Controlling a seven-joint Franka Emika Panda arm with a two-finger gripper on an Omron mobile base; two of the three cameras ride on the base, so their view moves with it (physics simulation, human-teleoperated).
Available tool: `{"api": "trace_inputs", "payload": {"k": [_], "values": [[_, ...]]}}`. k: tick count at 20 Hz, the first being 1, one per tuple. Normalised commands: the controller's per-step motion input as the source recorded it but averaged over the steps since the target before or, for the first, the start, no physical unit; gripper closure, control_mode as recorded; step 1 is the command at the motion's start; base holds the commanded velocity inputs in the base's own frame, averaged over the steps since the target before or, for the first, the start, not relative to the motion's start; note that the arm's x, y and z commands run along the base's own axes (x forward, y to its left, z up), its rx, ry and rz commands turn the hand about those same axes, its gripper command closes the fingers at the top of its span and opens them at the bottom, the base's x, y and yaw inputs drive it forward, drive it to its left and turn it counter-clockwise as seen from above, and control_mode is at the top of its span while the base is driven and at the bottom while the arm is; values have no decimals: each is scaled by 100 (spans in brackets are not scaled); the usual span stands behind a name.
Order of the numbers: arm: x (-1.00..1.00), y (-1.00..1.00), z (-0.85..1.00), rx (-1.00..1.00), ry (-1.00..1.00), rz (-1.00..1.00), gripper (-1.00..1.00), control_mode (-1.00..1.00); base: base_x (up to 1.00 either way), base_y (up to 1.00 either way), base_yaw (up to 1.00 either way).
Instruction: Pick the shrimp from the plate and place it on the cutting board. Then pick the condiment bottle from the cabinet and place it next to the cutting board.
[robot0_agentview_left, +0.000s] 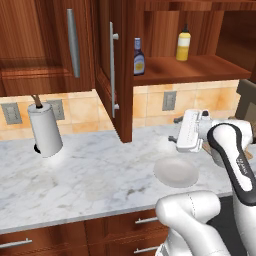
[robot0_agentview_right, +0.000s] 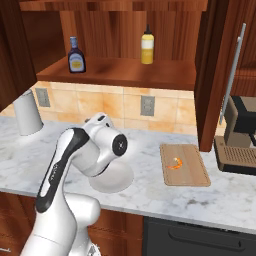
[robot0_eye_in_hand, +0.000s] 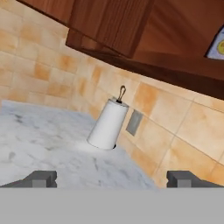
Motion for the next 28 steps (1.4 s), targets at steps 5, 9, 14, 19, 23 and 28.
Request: {"api": "trace_inputs", "payload": {"k": [5, 9, 14, 19, 23, 28], "values": [[-27, 6, 49, 3, -2, 3, -100, -100, 0, 0, 0], [-16, 9, 47, 6, 0, 1, -100, -100, 0, 0, 0], [-5, 9, 52, 7, 0, 0, -100, -100, 0, 0, 0], [0, 9, 51, 8, 0, 0, -100, -100, 0, 0, 0], [0, 5, 49, 8, 0, 0, -100, -100, 0, 0, 0], [0, 2, 47, 8, 0, 0, -100, -100, 0, 0, 0]]}}
